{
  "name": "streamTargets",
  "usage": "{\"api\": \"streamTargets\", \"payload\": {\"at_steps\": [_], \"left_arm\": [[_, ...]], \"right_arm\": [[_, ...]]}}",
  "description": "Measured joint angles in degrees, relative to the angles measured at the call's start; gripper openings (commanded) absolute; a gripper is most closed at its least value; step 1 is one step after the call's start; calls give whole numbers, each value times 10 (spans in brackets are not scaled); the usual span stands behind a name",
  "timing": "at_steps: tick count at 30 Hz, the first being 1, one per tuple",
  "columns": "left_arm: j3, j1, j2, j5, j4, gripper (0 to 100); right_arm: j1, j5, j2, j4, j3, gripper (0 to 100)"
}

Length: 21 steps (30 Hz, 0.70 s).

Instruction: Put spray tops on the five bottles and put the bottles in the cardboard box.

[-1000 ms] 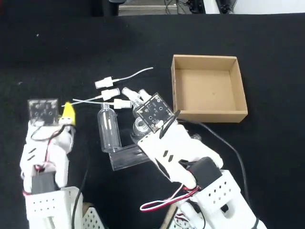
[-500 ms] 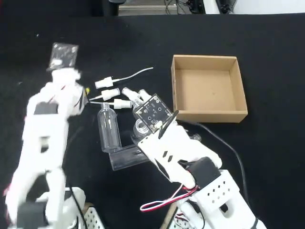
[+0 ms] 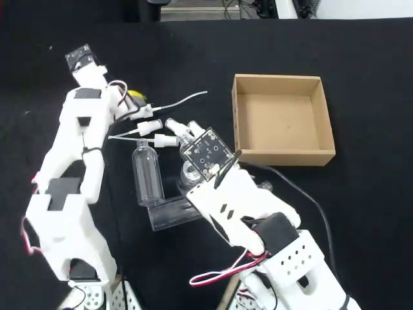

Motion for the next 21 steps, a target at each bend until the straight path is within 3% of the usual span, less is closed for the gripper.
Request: {"api": "streamTargets", "payload": {"at_steps": [7, 14, 21], "left_arm": [[-107, 16, 61, 38, 57, 356], [-149, 33, 142, 40, 55, 356], [-222, 17, 195, -19, 103, 355]], "right_arm": [[0, 0, 0, -4, 1, 11], [0, 0, 0, -4, 9, 11], [0, 0, 0, -5, 9, 11]]}}
